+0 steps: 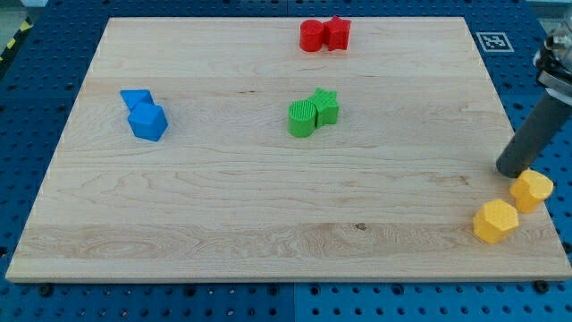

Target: Drag the yellow blocks to the bottom right corner

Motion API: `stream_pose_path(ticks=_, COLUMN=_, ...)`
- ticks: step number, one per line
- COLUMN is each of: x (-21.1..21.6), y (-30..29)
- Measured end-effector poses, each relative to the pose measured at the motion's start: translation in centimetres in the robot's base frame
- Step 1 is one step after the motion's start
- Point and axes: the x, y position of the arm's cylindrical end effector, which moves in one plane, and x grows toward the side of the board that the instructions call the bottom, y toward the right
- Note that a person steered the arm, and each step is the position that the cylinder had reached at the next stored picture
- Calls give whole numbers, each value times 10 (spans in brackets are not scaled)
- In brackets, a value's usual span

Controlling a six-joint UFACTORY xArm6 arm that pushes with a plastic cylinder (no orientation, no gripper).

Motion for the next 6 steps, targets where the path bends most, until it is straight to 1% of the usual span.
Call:
stream_pose_path(ticks=1, x=2, y=-10)
stream_pose_path(ticks=2, x=-5, y=6)
stream_pose_path(ticks=3, x=8, y=36)
stream_pose_path(ticks=4, x=18, y=36)
stream_pose_path(ticks=6, x=23, y=-9)
